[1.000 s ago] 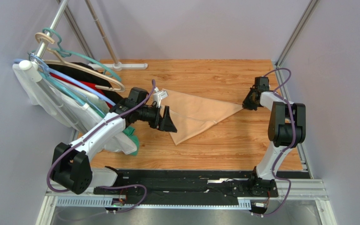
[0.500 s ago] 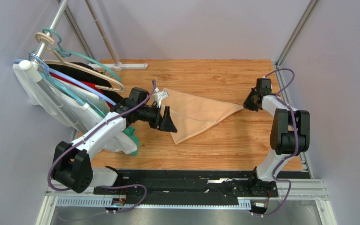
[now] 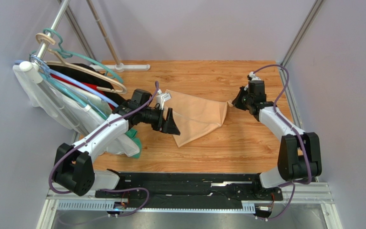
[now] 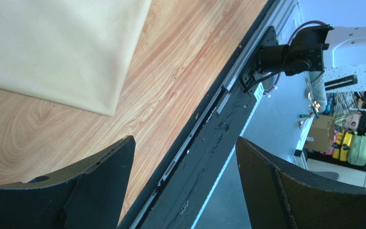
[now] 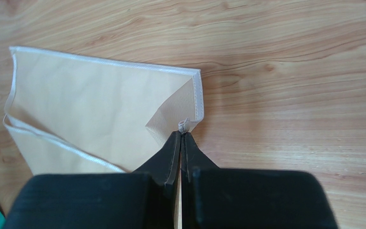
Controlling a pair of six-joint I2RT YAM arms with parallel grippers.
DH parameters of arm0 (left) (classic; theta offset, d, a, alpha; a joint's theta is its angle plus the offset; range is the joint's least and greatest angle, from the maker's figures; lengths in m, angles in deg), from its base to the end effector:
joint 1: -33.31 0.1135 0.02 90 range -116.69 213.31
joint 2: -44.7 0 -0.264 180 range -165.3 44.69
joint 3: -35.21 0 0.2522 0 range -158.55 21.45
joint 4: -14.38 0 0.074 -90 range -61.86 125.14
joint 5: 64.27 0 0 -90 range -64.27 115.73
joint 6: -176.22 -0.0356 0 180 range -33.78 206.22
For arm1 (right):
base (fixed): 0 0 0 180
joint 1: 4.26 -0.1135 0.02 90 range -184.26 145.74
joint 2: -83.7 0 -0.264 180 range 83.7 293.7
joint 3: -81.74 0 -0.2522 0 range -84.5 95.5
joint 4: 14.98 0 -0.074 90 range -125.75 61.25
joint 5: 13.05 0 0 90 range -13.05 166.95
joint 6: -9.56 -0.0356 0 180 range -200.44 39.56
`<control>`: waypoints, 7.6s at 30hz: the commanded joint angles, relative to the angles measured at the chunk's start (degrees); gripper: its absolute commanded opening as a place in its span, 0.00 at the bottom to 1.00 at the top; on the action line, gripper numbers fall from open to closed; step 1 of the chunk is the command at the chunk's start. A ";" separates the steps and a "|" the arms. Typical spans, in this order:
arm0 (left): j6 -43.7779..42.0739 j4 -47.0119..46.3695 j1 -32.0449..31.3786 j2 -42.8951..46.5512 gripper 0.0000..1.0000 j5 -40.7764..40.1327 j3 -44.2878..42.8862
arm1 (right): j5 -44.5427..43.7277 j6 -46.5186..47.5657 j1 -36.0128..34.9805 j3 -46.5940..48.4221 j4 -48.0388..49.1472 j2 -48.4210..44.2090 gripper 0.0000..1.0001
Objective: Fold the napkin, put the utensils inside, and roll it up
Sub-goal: Fold the napkin
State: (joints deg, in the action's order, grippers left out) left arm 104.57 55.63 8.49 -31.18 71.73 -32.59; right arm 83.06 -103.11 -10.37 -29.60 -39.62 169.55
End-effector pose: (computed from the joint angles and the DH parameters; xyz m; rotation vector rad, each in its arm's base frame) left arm 0.2340 -0.1364 0.2592 0.5257 2.4366 -1.3076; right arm 0.3211 0.0382 0.2293 0.2799 2.3088 0.3785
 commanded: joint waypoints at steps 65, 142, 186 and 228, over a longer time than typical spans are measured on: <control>0.20 0.99 1.26 1.08 0.87 -1.35 -0.71 | -6.90 -4.13 -43.90 -0.67 4.72 4.76 0.00; 9.95 -1.38 -11.57 -11.93 0.88 -41.51 -1.16 | 20.35 1.84 -10.77 -8.23 6.74 10.39 0.57; 3.89 -10.44 -15.87 -10.35 0.88 -39.76 -2.30 | -4.44 -6.33 -10.68 -19.12 -20.94 -22.99 0.55; 10.13 -12.81 -9.37 -4.02 0.79 -37.12 7.64 | -19.64 -5.18 -50.49 -6.02 -5.91 3.01 0.41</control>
State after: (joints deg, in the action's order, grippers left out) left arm 114.58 43.30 -1.08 -37.15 33.35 -24.28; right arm 65.86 -107.07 -60.25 -36.44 -46.55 172.61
